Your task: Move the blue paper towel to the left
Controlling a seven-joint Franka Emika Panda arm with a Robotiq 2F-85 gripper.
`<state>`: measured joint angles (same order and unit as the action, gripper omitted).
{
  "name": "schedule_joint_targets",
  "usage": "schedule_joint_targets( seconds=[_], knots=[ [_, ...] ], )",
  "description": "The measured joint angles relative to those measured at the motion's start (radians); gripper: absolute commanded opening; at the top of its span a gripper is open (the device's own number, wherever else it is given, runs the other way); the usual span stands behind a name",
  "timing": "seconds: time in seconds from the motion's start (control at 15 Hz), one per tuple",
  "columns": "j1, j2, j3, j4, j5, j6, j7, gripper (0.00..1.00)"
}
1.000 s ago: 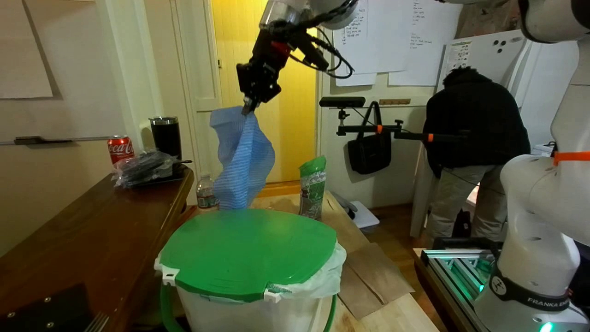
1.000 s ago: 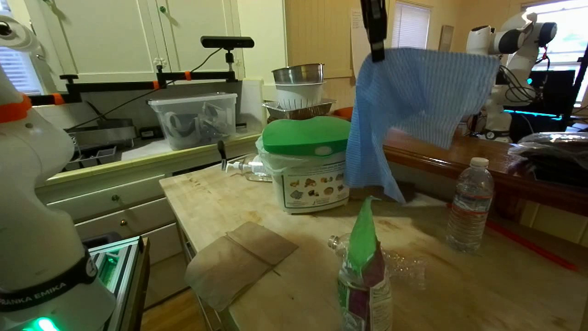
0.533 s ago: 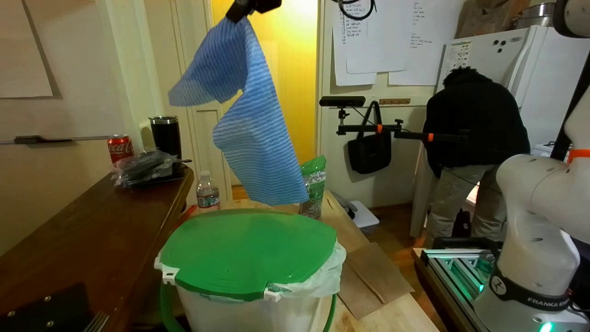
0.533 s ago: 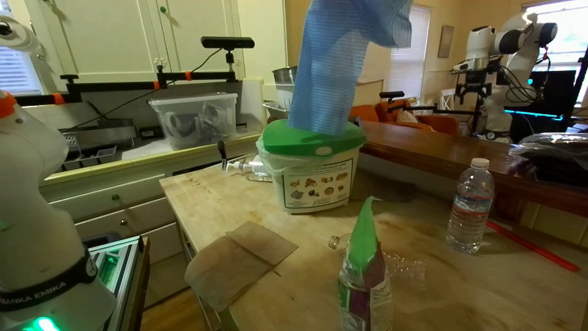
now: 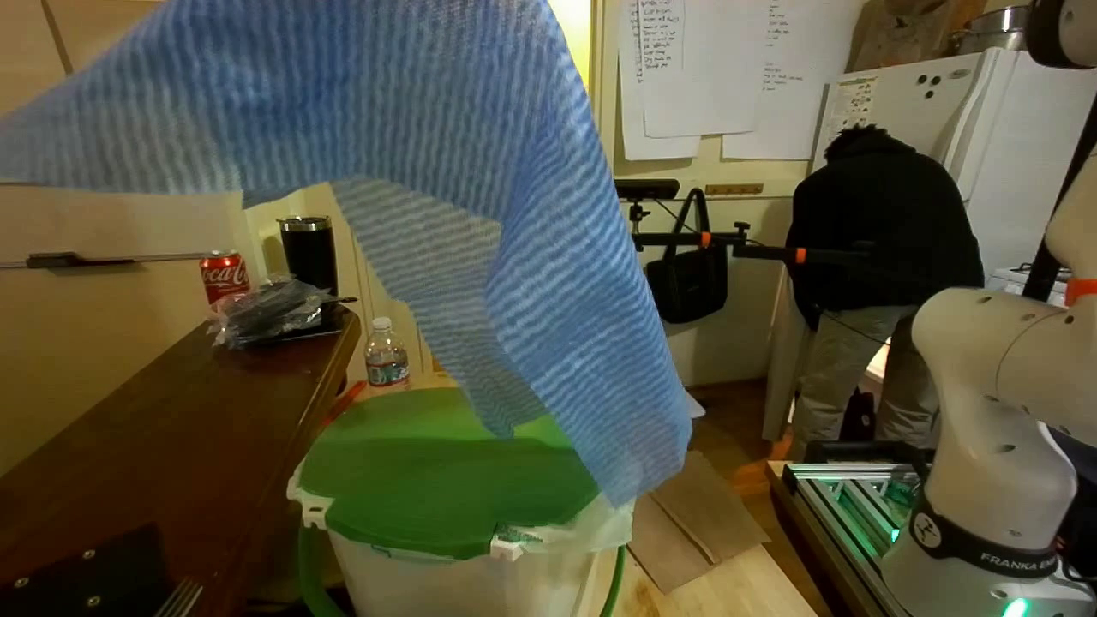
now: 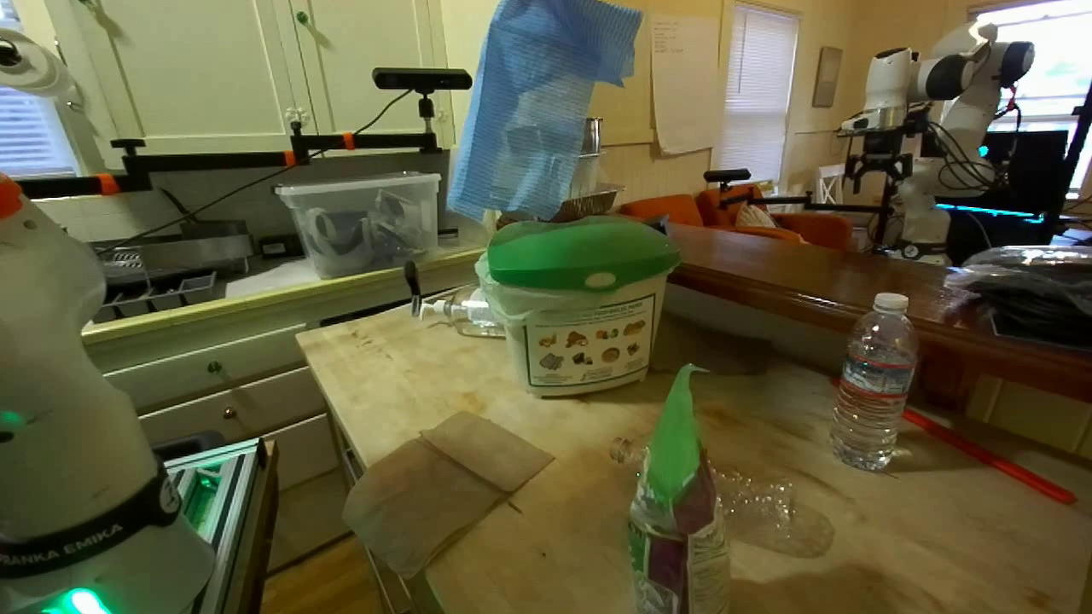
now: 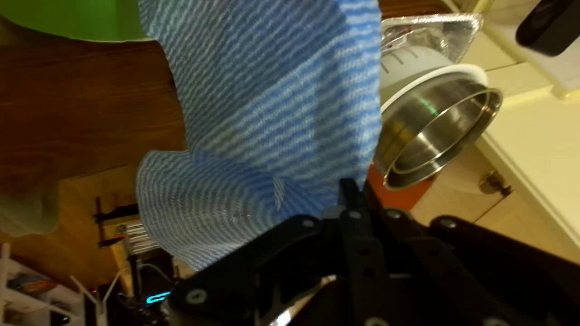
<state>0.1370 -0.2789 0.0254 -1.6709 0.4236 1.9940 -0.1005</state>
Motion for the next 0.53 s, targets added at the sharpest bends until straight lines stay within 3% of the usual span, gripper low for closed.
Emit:
schedule_joint_targets(
  seconds=[0.27,0.53],
  knots=[
    [0.058,0.056,0.014,-0.006,0.095,-0.047,-0.127,0.01],
    [0.064,0.076,0.012,-0.009,0.126,-0.072,-0.178,0.0]
  ],
)
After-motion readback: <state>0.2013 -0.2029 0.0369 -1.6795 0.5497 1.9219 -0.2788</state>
